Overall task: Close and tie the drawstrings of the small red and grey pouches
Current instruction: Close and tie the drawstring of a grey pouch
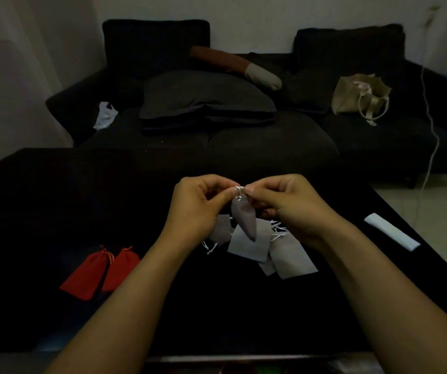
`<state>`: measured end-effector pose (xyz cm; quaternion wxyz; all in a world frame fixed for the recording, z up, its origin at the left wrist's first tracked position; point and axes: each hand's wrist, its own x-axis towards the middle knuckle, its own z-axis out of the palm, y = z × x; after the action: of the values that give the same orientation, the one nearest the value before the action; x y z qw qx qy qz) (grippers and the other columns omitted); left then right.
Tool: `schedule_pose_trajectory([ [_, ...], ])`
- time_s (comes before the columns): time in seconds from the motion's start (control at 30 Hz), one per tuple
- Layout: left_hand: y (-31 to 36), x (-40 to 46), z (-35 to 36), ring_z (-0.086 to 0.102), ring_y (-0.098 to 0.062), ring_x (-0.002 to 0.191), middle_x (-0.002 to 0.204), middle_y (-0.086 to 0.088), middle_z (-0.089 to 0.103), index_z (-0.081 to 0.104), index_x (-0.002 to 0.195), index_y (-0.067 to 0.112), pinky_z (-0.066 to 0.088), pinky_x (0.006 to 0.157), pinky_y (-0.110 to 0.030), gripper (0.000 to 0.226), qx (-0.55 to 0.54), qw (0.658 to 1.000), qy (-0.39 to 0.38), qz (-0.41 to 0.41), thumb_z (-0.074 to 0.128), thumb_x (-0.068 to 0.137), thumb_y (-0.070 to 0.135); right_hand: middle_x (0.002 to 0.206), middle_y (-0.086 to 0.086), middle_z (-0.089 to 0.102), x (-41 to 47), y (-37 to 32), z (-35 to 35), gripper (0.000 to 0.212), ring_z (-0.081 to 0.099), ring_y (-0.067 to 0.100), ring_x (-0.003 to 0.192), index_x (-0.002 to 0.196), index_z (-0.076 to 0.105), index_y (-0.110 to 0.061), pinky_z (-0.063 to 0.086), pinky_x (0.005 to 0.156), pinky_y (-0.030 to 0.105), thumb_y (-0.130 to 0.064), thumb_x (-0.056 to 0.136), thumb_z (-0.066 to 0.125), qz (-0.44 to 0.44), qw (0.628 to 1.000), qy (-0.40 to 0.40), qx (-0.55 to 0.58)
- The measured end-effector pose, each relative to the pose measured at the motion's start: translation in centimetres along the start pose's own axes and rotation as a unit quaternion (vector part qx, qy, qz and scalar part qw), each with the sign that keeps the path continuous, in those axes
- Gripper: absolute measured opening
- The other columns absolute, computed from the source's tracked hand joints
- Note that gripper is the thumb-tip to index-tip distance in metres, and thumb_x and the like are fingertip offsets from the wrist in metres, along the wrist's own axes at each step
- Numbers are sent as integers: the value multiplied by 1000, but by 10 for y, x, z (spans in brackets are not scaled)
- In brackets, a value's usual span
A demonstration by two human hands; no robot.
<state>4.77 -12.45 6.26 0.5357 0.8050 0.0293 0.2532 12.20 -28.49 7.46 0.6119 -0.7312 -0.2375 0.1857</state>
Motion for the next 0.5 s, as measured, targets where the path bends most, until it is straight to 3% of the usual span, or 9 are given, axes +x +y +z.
schedule_pose_trajectory([
  [0.13,-1,-2,2,71,-2,81,84,7,76,77,93,17,58,75,-22,9,36,999,22,10,71,87,13,89,5,77,-2,-1,10,16,73,13,83,93,78,-7,57,70,27,-17,81,78,6,1000,5,25],
  [0.23,0,-2,1,72,-3,83,85,7,76,78,95,16,57,76,-21,11,22,1000,17,11,72,86,13,90,7,77,0,2,15,13,73,19,91,92,77,-6,57,85,36,-11,80,78,43,997,22,64],
  [0.37,3,0,-3,72,-5,87,88,4,77,77,96,15,56,76,-18,14,-42,998,-9,-42,72,85,9,89,4,77,1,2,10,9,74,13,84,91,77,-10,59,77,27,-6,83,74,50,995,2,90],
  [0.5,2,3,-9,73,-16,94,96,-4,77,76,96,12,56,81,-25,14,-155,978,-60,-123,68,86,7,86,4,74,0,2,10,11,72,12,82,87,76,-13,57,71,26,-5,88,68,54,991,-33,119],
])
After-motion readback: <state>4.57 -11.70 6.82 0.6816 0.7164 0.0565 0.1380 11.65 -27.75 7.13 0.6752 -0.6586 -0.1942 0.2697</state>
